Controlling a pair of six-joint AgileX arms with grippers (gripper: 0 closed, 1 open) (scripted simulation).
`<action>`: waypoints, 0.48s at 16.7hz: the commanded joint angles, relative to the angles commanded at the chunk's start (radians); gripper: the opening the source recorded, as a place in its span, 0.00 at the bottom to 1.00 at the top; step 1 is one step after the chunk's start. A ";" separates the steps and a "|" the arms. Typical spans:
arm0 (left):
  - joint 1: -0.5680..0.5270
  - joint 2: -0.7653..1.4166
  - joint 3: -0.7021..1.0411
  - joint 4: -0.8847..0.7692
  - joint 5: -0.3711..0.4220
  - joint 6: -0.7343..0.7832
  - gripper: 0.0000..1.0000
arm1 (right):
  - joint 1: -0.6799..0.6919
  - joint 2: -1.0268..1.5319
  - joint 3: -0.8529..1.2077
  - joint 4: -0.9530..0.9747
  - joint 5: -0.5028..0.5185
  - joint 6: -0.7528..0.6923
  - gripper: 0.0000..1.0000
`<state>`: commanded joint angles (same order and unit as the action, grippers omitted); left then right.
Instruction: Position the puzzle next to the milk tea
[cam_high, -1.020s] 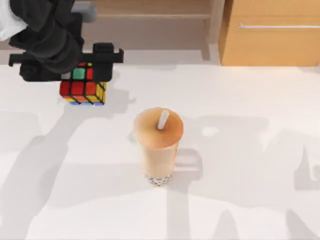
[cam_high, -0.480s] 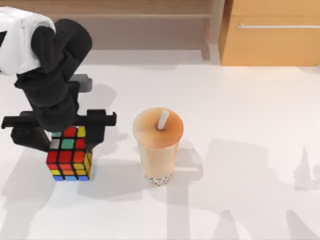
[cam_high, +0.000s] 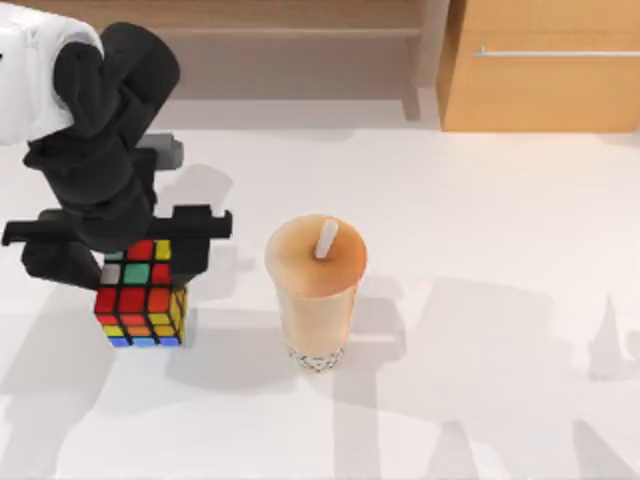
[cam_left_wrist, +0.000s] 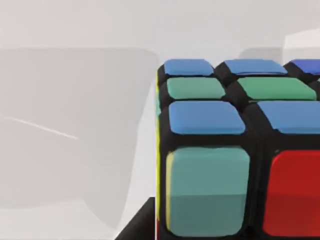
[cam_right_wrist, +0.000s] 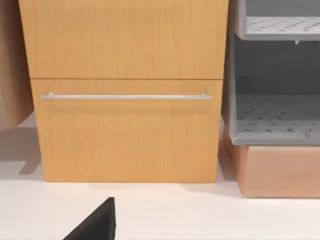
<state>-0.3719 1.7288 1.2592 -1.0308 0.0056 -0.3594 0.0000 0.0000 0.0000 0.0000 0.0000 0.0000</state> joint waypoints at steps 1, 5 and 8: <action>0.002 -0.003 0.002 0.003 0.000 0.000 0.00 | 0.000 0.000 0.000 0.000 0.000 0.000 1.00; 0.006 -0.008 0.001 0.015 0.002 -0.003 0.00 | 0.000 0.000 0.000 0.000 0.000 0.000 1.00; 0.007 -0.006 -0.008 0.026 0.003 -0.006 0.00 | 0.000 0.000 0.000 0.000 0.000 0.000 1.00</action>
<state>-0.3651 1.7228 1.2514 -1.0051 0.0082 -0.3658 0.0000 0.0000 0.0000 0.0000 0.0000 0.0000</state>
